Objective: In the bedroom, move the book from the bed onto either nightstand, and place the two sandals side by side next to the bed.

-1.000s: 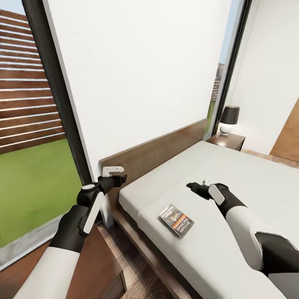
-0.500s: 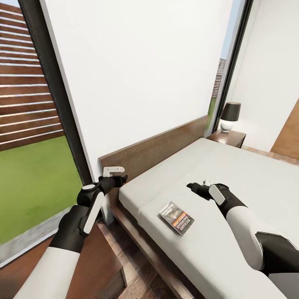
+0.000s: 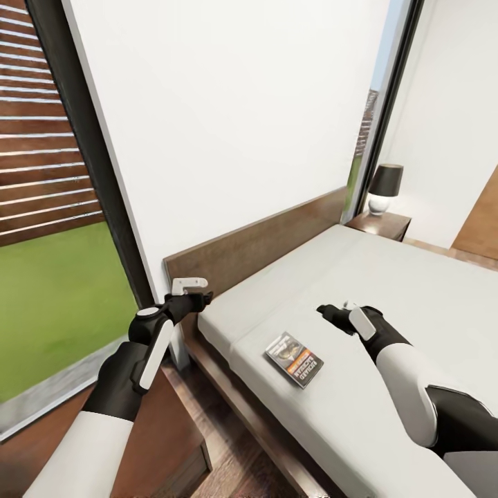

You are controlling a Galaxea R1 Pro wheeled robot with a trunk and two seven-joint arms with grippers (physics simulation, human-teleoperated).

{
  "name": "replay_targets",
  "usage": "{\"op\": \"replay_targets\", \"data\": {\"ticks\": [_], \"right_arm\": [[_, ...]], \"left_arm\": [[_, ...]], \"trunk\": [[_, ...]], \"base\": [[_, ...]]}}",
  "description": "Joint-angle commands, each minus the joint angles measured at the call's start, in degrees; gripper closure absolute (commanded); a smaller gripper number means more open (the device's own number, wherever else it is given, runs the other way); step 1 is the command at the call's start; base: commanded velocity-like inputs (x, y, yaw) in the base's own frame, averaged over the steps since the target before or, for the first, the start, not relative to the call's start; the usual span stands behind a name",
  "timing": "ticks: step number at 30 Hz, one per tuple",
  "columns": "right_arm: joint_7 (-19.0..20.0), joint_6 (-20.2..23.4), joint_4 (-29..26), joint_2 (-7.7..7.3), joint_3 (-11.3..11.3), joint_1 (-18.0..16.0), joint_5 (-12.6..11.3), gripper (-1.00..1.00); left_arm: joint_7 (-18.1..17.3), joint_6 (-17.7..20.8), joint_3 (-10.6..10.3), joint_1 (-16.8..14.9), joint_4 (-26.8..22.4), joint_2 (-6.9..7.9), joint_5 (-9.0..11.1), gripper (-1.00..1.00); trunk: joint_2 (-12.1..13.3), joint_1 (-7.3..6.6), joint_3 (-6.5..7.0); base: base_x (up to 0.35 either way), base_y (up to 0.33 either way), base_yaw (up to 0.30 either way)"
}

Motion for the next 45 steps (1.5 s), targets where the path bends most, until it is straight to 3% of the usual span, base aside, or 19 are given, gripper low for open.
{"op": "replay_targets", "data": {"ticks": [1,10,32,45], "right_arm": [[-0.8,0.3,-0.1,0.01,-0.2,0.0,-0.6,-1.0],[-3.6,0.3,-0.3,0.14,-0.5,0.0,-0.6,-1.0],[-3.6,0.6,-0.1,0.31,0.0,0.0,-0.5,-1.0],[-3.6,0.5,-0.1,1.23,0.0,0.0,-0.2,-1.0]], "left_arm": [[0.3,0.3,0.0,0.0,0.0,0.0,0.5,-1.0],[0.3,0.3,-0.1,0.0,0.2,-0.1,0.5,-1.0],[-1.2,0.3,-0.2,0.0,0.1,-0.02,0.5,-1.0],[-1.5,0.4,-0.3,0.0,0.1,-0.02,0.5,-1.0]], "trunk": [[0.0,-0.01,-0.15],[0.0,-0.01,-0.98],[0.0,-0.01,-3.0],[0.0,-0.01,-4.19]], "base": [[0.0,0.0,0.0],[0.0,0.0,0.0],[0.0,0.0,0.0],[0.0,0.0,0.0]]}}
